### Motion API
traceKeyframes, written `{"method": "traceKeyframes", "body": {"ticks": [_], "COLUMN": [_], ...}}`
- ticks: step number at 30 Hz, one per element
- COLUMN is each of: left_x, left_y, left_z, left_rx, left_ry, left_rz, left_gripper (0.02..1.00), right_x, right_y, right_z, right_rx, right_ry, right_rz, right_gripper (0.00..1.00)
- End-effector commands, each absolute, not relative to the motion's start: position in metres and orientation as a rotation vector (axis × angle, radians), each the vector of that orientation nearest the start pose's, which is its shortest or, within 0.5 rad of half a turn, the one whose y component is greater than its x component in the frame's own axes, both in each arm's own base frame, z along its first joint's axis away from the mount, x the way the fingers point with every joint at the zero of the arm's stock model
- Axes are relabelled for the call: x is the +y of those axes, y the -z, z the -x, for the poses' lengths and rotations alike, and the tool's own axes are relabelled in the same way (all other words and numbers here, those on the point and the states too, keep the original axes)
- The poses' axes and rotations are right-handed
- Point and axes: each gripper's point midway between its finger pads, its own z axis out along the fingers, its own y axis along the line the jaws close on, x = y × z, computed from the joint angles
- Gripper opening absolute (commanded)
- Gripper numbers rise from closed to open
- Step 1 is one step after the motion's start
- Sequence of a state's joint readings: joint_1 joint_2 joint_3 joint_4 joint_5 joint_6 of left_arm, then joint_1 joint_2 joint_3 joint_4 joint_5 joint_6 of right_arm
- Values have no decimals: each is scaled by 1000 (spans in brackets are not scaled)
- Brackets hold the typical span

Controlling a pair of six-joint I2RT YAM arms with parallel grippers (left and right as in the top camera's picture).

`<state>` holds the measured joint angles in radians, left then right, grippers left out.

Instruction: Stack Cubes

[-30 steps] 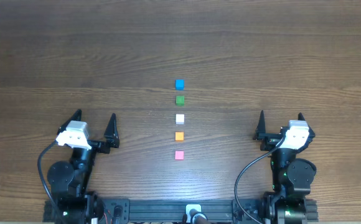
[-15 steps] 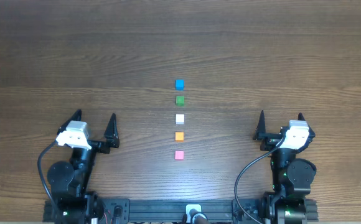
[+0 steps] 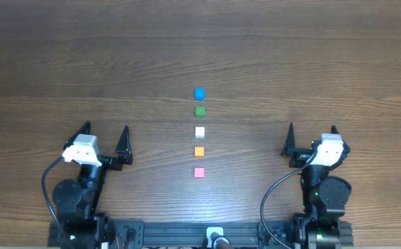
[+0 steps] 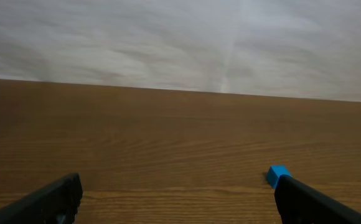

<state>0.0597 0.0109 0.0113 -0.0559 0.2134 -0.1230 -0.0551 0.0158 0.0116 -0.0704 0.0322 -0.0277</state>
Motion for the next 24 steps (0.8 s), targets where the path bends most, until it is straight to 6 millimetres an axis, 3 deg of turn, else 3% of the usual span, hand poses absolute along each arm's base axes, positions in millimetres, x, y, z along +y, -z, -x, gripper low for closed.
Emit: {"method": "traceKeyframes", "body": {"ticks": [1,8,11,18,20,24], "left_x": [-22,-23,-32,-97,-121,-138], "left_y": [-161,-162,-166,-212,-231,-247], "left_z": [-244,-244,-243,-217,-202,-186], "left_rx": [1630,1630,1624,1673,1769,1978], "left_ry": [215,230,378,728,882,984], "left_rz": [-26,-20,55,-173,-221,-227], "left_gripper": [998,998,996,993,996,993], "right_x": [-15,-15,-15,-15,-15,-15], "right_y": [-157,-157,-157,-157,-157,-157], "right_z": [-246,-246,-246,-246,-246,-246], "right_rx": [1644,1644,1644,1644,1644,1644], "right_ry": [75,75,75,75,75,75], "right_rz": [-33,-33,-33,-33,-33,-33], "right_gripper": [991,993,993,993,991,993]}}
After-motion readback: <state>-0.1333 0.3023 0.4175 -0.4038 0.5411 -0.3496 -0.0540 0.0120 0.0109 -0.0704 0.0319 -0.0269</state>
